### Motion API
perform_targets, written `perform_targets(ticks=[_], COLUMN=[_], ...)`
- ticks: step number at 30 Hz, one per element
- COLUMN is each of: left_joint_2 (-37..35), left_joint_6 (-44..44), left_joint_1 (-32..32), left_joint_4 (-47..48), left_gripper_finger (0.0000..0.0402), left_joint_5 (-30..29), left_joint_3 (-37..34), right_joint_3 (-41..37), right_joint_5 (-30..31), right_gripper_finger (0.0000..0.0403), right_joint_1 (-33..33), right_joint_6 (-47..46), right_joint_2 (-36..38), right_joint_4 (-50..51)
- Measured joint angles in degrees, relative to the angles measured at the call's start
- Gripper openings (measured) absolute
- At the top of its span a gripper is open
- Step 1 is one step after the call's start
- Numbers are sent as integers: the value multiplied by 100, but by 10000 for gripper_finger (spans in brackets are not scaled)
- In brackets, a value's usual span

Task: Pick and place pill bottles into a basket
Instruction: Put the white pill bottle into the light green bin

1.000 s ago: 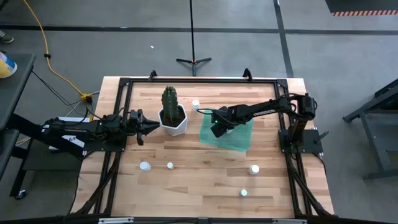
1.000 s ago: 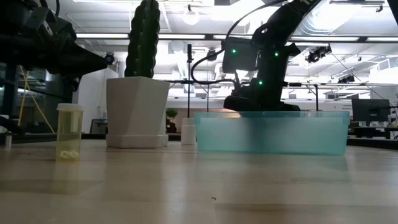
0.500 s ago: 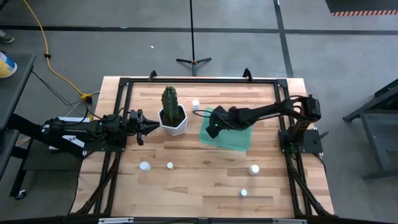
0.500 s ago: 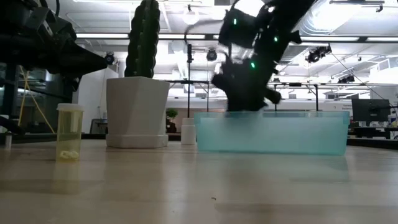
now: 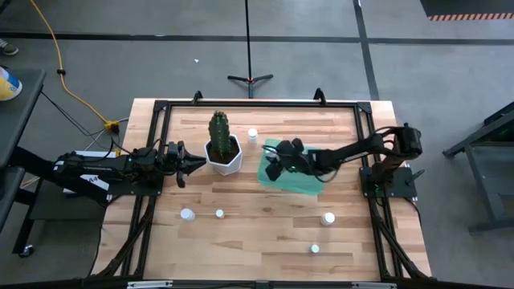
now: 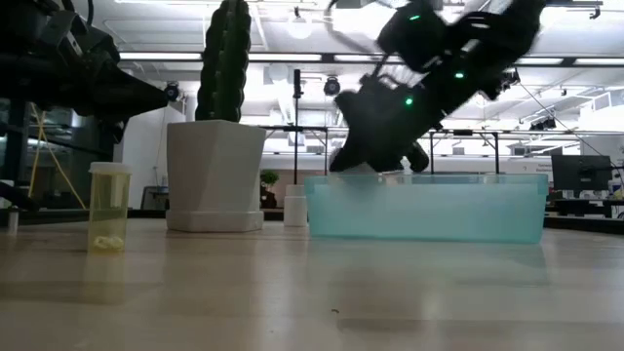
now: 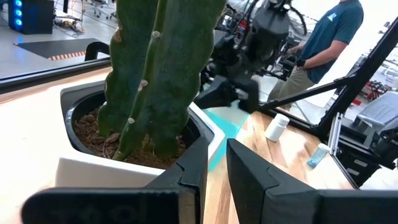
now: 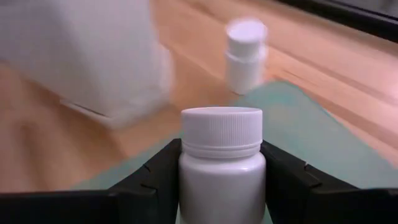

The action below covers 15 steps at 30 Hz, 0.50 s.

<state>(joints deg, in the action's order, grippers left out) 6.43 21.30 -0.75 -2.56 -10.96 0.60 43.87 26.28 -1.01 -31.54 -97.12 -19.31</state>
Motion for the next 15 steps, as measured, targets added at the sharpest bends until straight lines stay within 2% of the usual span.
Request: perform_targets(ticks=[2, 6, 10, 15], left_joint_2=[8, 10, 10, 8], left_joint_6=[0, 0, 0, 1], left_joint_1=[0, 0, 0, 0], left_joint_4=[-15, -25, -25, -27], left_gripper_finger=[97, 97, 97, 97], left_joint_5=[-2, -38, -123, -165], left_joint_3=[0, -1, 0, -1], right_joint_3=[-391, -904, -1090, -1149], right_joint_5=[-37, -176, -552, -732], right_gripper_finger=[168, 168, 168, 168], right_joint_1=[34, -69, -272, -510], right_joint_6=[-30, 415, 470, 656], right_joint_2=[94, 146, 117, 113], right_joint_4=[-889, -2000, -2036, -2177])
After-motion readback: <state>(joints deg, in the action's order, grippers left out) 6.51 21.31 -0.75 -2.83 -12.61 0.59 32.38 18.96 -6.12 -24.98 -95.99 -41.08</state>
